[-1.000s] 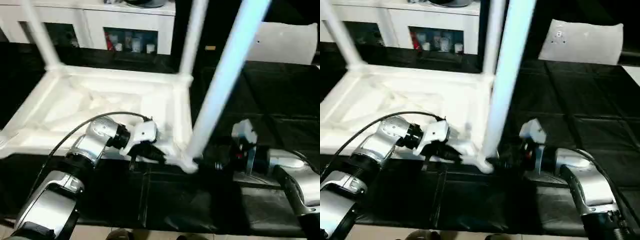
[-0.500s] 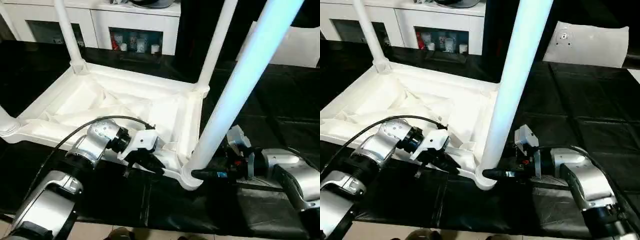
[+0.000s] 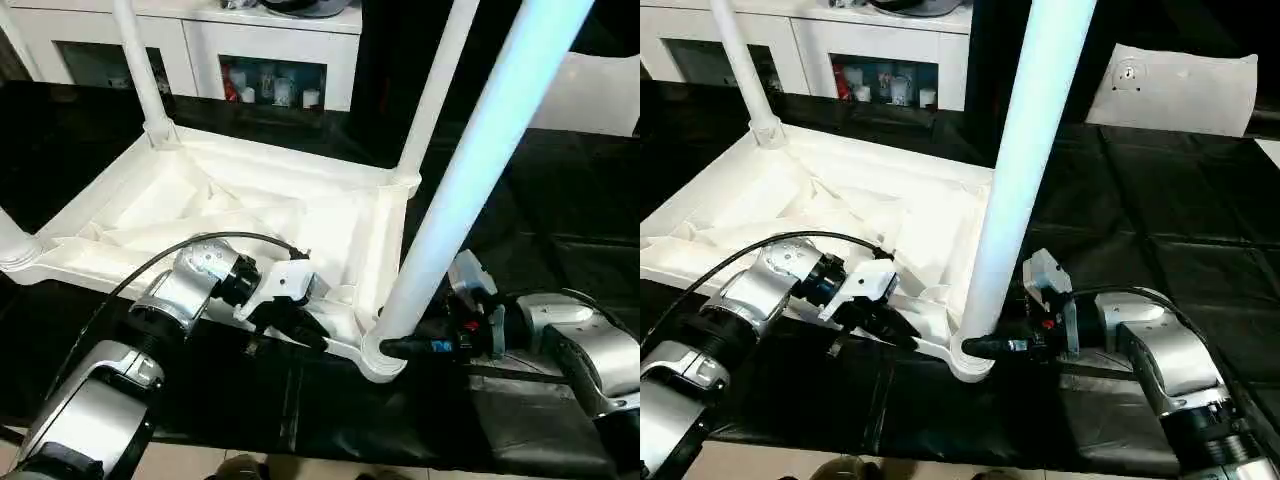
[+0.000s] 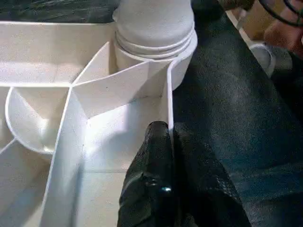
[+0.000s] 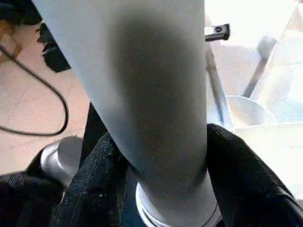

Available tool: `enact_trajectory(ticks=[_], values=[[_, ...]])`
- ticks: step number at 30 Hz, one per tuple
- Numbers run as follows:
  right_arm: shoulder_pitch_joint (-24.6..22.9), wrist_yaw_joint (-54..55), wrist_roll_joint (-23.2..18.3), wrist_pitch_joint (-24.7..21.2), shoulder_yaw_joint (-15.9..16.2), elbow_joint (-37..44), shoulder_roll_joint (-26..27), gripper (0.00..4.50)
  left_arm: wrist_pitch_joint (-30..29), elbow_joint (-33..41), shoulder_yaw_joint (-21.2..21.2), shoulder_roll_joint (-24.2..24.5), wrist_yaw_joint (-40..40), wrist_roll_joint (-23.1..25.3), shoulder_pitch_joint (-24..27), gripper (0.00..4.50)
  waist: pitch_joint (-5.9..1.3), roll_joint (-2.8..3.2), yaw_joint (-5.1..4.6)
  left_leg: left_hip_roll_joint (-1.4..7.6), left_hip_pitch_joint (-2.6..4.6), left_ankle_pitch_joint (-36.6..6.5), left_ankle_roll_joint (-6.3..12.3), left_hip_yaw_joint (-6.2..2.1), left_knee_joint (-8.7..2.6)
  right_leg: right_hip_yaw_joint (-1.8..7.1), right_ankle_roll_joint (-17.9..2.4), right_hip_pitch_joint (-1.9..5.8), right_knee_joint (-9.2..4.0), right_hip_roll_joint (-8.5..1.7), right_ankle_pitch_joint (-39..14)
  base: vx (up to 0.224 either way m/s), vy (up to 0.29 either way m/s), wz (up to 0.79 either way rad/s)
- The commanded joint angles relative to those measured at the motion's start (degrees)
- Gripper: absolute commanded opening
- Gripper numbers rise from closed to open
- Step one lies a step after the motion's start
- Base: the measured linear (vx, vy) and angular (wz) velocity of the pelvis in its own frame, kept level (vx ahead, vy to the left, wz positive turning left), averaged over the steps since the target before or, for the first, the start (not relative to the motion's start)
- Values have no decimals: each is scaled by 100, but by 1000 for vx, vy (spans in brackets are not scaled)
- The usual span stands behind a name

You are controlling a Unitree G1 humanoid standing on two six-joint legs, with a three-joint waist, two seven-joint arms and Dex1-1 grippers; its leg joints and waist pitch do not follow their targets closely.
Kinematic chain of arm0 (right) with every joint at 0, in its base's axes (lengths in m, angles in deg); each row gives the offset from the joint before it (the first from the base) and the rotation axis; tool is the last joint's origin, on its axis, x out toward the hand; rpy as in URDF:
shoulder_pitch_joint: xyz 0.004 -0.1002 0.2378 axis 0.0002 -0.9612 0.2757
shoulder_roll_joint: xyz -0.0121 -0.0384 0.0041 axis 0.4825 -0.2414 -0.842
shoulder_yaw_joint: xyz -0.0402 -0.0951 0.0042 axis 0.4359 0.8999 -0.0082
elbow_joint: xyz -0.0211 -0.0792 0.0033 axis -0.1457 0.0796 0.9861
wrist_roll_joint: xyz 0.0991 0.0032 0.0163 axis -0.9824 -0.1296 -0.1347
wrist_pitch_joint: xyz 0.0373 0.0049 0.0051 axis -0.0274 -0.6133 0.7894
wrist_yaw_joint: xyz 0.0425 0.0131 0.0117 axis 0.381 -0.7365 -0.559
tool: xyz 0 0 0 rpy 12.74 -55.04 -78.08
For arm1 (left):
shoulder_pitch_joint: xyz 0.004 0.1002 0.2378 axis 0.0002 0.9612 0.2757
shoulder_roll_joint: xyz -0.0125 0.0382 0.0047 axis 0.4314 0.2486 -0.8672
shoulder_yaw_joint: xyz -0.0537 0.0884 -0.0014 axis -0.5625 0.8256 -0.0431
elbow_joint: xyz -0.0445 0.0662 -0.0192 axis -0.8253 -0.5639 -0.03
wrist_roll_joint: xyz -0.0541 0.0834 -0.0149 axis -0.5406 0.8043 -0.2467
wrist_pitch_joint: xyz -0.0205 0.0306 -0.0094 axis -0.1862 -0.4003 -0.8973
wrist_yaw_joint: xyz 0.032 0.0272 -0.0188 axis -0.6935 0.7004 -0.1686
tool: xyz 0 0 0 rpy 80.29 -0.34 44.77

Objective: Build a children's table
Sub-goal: Rotate leg to tighten

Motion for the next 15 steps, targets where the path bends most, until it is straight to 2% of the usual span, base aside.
enact_trajectory(ticks=[1, 2, 3, 4, 5, 6, 7, 8, 9, 10, 11, 12, 15], values=[[-65, 672, 148, -185, 110, 157, 277, 206, -211, 382, -111, -415, -433, -233, -98, 0, -403, -38, -49, 399, 104, -539, 357, -152, -370, 292, -1397, 279, -403, -539, -560, 0, 0, 0], [-84, 1353, 386, -314, 83, 177, 557, 206, -416, 344, -148, -558, -943, -102, -137, 0, -396, -45, -78, 380, 98, -689, 251, -168, -380, 292, -1348, 287, -431, -554, -857, 0, 0, 0], [-86, 1550, 438, -377, 70, 178, 647, 204, -496, 323, -161, -607, -1115, -49, -153, 0, -379, -52, -117, 363, 105, -827, 129, -175, -392, 288, -1231, 280, -475, -552, -1234, 0, 0, 0], [-84, 1698, 469, -411, 54, 176, 728, 203, -562, 303, -178, -654, -1263, -12, -167, 0, -378, -49, -137, 358, 128, -889, 88, -177, -392, 292, -1179, 266, -506, -557, -1417, 0, 0, 0], [-61, 2065, 498, -536, -13, 161, 960, 202, -703, 294, -221, -756, -1488, 10, -179, 0, -374, -74, -177, 334, 72, -876, 36, -196, -401, 286, -1054, 319, -522, -558, -1669, 0, 0, 0], [-34, 2434, 528, -657, -75, 144, 1204, 202, -863, 297, -254, -854, -1723, 50, -186, 0, -387, -39, -188, 338, 85, -835, 15, -197, -406, 290, -1021, 315, -518, -548, -1665, 0, 0, 0], [6, 2865, 613, -738, -132, 101, 1475, 200, -961, 300, -265, -949, -1987, 133, -190, 0, -389, -41, -277, 338, 93, -891, -9, -204, -411, 288, -1036, 282, -528, -530, -1637, 0, 0, 0], [6, 2865, 613, -738, -132, 101, 1475, 197, -961, 300, -265, -949, -1987, 133, -190, 0, -389, -41, -277, 338, 93, -891, -9, -204, -411, 288, -1036, 282, -528, -530, -1637, 0, 0, 0], [59, 3375, 725, -852, -178, 38, 1800, 197, -1180, 319, -314, -1086, -2343, 210, -183, 0, -395, -45, -343, 321, 90, -929, -13, -196, -402, 295, -1032, 280, -539, -518, -1625, 0, 0, 0], [146, 4049, 890, -916, -206, -66, 2264, 196, -1487, 366, -402, -1296, -2851, 287, -176, 0, -393, -29, -366, 325, 97, -957, -18, -195, -401, 301, -1058, 257, -538, -521, -1637, 0, 0, 0], [153, 4111, 904, -924, -209, -73, 2305, 196, -1518, 372, -410, -1315, -2897, 294, -175, 0, -378, -33, -423, 313, 89, -1036, -69, -205, -410, 289, -1046, 242, -560, -516, -1839, 0, 0, 0], [289, 4669, 1080, -934, -188, -246, 2713, 196, -1804, 386, -507, -1510, -3397, 343, -204, 0, -406, -22, -425, 313, 102, -1012, -85, -211, -399, 295, -1002, 265, -566, -525, -1905, 0, 0, 0], [436, 5018, 1222, -849, -155, -449, 3000, 196, -1982, 366, -594, -1662, -3790, 374, -245, 0, -399, 1, -476, 311, 102, -1062, -66, -206, -405, 307, -1009, 245, -577, -504, -1815, 0, 0, 0]])
